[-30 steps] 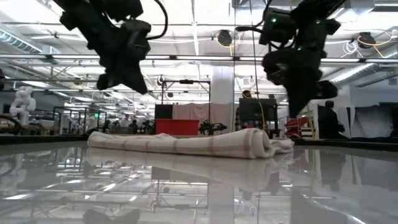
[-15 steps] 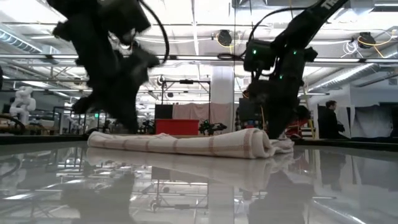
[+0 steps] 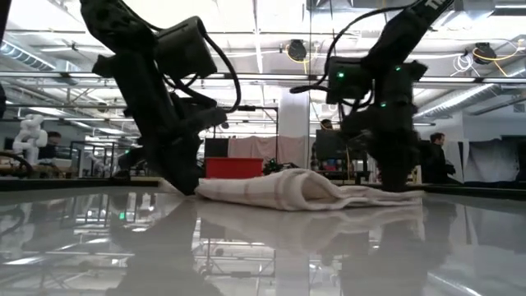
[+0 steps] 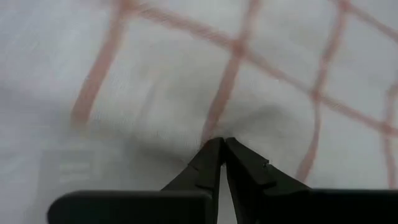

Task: Roll towel
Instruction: Roll the white checkered towel

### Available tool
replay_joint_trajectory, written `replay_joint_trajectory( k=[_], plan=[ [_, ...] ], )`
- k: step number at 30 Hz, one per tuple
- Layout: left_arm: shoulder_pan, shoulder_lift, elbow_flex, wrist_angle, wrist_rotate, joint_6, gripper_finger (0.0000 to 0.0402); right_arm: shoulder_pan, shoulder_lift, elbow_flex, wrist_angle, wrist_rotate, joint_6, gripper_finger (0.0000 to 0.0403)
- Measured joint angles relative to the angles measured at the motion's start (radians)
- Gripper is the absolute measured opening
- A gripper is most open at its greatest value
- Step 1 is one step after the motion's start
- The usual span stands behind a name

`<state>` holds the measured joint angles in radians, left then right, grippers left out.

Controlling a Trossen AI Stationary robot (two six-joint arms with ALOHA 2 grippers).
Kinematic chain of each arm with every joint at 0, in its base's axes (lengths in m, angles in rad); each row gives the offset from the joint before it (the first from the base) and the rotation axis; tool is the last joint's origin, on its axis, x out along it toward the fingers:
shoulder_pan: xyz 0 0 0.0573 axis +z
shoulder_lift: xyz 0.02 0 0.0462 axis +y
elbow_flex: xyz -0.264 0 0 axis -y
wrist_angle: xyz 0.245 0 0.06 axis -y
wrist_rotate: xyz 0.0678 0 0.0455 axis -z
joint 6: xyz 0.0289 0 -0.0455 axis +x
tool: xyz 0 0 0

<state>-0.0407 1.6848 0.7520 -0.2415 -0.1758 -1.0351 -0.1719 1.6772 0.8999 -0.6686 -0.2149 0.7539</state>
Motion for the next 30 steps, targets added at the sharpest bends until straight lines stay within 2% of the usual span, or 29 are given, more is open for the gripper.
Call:
replay_joint_trajectory(
  k=[6,13,16,20,24,30],
  plan=[
    [0.062,0.001,-0.003,0.014,-0.009,0.096,0.0031,0.123,-0.034,-0.001,-0.011,-0.03,0.203,0.0],
    [0.104,0.003,-0.005,0.107,0.013,0.279,0.0031,0.265,-0.035,0.0,0.076,-0.051,0.468,0.0],
    [0.125,0.004,0.01,0.09,0.028,0.347,0.0031,0.3,-0.035,0.0,0.118,-0.052,0.54,0.0],
    [0.157,-0.001,0.038,0.056,0.091,0.47,0.0031,0.317,-0.055,0.005,0.089,-0.046,0.547,0.0],
    [0.169,-0.027,0.068,-0.044,0.171,0.572,0.0031,0.318,-0.117,0.017,-0.035,-0.027,0.498,0.0],
    [0.165,-0.111,0.075,-0.147,0.184,0.599,0.0031,0.316,-0.229,0.018,-0.162,0.003,0.388,0.0018]
  ],
)
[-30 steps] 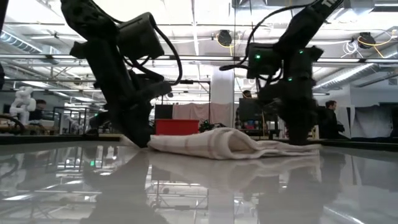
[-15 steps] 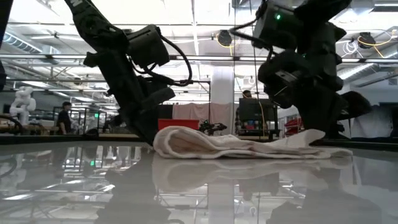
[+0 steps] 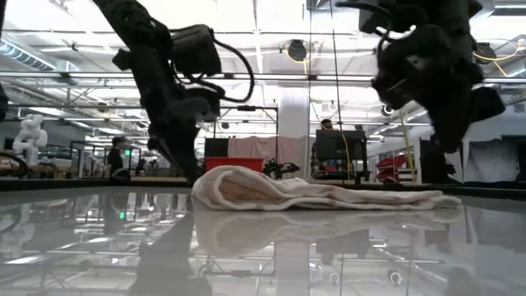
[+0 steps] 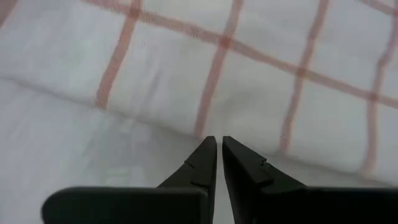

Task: Roll towel
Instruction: Roll the white checkered towel

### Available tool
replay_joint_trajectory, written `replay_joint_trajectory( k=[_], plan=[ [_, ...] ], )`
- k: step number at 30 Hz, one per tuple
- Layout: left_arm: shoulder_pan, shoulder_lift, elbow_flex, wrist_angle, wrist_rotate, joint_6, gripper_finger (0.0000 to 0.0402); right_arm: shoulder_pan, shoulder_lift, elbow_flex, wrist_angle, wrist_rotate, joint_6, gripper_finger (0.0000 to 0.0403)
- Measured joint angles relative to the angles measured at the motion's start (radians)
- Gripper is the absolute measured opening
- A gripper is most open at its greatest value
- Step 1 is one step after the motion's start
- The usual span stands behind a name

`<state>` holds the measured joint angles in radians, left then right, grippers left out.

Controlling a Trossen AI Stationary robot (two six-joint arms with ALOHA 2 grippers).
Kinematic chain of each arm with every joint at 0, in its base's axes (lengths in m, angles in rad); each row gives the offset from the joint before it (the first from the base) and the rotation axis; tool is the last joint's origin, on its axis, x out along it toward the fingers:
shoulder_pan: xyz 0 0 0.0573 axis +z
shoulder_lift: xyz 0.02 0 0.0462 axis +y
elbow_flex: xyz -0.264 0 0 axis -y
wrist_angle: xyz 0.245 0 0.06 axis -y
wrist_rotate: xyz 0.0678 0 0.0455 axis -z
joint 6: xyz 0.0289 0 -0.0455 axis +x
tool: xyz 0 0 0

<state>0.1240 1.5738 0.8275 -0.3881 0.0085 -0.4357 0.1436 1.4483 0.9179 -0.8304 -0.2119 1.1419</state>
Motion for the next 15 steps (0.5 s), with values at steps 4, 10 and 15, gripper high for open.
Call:
replay_joint_trajectory(
  k=[4,10,15],
  plan=[
    [-0.017,-0.083,-0.001,-0.024,0.021,-0.037,0.0031,0.004,-0.03,-0.009,-0.071,0.031,-0.08,0.0034],
    [-0.088,-0.154,0.001,0.005,0.057,-0.101,0.0031,-0.008,-0.026,-0.064,-0.001,0.045,-0.357,0.0041],
    [-0.177,-0.152,0.001,0.005,0.053,-0.208,0.0031,-0.006,-0.023,-0.151,0.177,0.001,-0.524,0.0047]
  ],
)
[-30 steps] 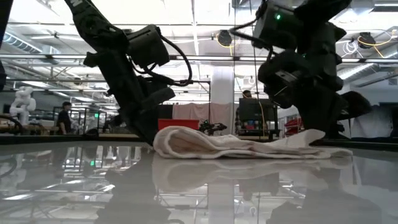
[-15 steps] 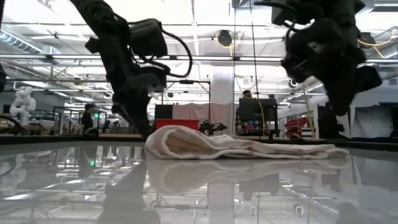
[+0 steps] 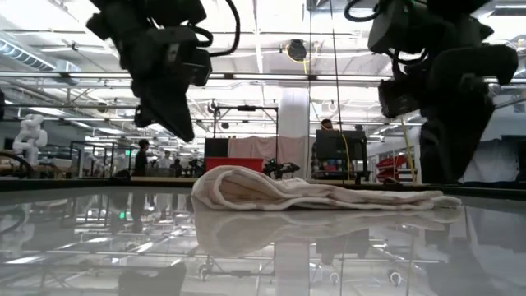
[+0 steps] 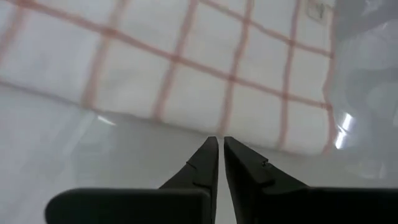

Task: Roll towel
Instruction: Roll the white checkered towel

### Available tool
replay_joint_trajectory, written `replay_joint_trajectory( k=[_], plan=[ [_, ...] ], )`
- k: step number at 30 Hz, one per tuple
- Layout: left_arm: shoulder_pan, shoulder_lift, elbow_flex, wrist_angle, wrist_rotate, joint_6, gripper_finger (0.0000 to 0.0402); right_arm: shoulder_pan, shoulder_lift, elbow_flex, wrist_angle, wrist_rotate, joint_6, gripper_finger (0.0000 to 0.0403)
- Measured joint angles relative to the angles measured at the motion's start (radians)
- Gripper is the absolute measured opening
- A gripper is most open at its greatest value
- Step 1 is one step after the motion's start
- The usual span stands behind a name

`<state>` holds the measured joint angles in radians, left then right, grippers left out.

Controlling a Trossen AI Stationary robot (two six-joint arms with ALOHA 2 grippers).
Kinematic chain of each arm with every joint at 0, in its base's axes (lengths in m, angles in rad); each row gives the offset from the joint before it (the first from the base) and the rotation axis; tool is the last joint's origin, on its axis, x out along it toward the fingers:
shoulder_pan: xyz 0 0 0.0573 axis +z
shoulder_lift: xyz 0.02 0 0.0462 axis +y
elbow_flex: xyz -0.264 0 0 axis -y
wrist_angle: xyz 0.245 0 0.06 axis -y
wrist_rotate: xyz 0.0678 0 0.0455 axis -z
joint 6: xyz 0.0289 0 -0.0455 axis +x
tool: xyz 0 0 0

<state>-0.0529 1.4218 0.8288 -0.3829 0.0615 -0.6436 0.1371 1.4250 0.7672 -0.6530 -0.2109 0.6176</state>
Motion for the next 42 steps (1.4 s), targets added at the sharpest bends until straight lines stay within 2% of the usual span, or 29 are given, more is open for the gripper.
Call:
replay_joint_trajectory(
  k=[5,10,13,19,24,27,30,32,35,42],
  plan=[
    [-0.104,0.026,0.0,-0.001,-0.055,-0.086,0.0031,0.0,0.0,-0.065,0.125,0.006,-0.169,0.0071],
    [-0.157,0.056,0.0,0.004,-0.098,-0.227,0.0031,-0.007,0.0,-0.127,0.251,0.001,-0.185,0.0082],
    [-0.172,0.089,0.0,0.006,-0.114,-0.238,0.0031,-0.006,0.0,-0.157,0.327,0.001,-0.191,0.0086],
    [-0.173,0.147,0.0,0.034,-0.121,-0.239,0.0031,-0.006,0.0,-0.188,0.356,0.006,-0.132,0.0078],
    [-0.177,0.158,0.0,0.203,-0.096,-0.266,0.0032,0.007,0.0,-0.189,0.361,0.027,-0.068,0.0051],
    [-0.195,0.158,0.0,0.305,-0.113,-0.26,0.005,0.029,0.0,-0.189,0.394,0.028,-0.032,0.004],
    [-0.215,0.158,0.002,0.303,-0.166,-0.258,0.0085,0.046,0.0,-0.189,0.398,0.028,0.069,0.004],
    [-0.228,0.158,0.001,0.279,-0.189,-0.199,0.0108,0.059,0.001,-0.189,0.398,0.028,0.138,0.0041],
    [-0.249,0.158,0.001,0.272,-0.196,-0.004,0.0135,0.082,0.001,-0.189,0.402,0.028,0.218,0.004],
    [-0.327,0.162,0.001,0.359,-0.1,0.523,0.0182,0.116,0.001,-0.189,0.493,0.054,0.371,0.0041]
  ],
)
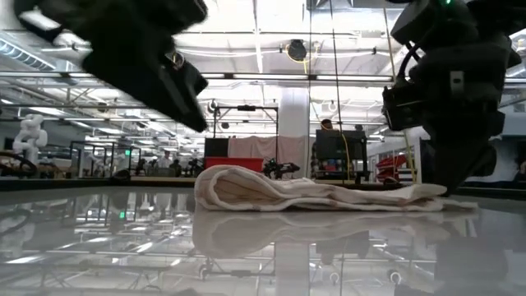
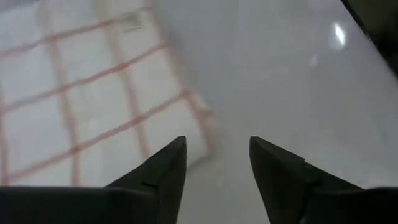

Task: Roll towel
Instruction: Roll the white checkered towel

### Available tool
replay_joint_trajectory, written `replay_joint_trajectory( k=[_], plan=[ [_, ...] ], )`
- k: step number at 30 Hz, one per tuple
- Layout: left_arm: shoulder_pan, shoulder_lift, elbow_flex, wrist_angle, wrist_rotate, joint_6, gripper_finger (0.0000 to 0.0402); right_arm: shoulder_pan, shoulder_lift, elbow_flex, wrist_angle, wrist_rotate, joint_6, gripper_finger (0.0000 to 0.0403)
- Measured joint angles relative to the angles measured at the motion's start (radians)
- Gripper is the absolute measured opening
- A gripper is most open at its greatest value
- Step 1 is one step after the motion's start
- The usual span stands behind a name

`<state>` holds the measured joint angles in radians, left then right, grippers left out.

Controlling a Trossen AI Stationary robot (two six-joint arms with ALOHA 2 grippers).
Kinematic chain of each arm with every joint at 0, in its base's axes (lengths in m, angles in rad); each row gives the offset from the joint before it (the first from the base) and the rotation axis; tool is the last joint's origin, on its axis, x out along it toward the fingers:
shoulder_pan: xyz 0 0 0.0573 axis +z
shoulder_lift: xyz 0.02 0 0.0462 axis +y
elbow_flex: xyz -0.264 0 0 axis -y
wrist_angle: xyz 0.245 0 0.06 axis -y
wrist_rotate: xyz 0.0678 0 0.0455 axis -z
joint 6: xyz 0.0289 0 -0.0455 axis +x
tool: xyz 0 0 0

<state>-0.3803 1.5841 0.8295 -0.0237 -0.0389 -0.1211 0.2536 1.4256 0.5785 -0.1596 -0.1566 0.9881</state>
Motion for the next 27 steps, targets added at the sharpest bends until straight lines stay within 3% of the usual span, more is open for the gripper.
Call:
replay_joint_trajectory(
  k=[8,16,20,24,27],
  plan=[
    [-0.041,0.064,-0.001,-0.023,-0.113,0.427,0.0196,0.004,0.0,0.0,0.061,0.017,0.066,0.0041],
    [-0.011,0.177,-0.001,0.119,-0.055,0.663,0.0196,0.004,-0.024,0.0,0.078,-0.13,-0.024,0.0041],
    [0.01,0.21,0.0,0.151,-0.026,0.679,0.0195,0.007,-0.093,0.0,0.056,-0.159,-0.223,0.0041],
    [0.029,0.215,0.004,0.108,0.003,0.644,0.0185,0.006,-0.168,0.0,-0.035,-0.048,-0.525,0.0048],
    [0.041,0.21,0.006,0.054,0.013,0.599,0.0175,0.006,-0.195,0.0,-0.118,0.036,-0.787,0.0077]
  ],
)
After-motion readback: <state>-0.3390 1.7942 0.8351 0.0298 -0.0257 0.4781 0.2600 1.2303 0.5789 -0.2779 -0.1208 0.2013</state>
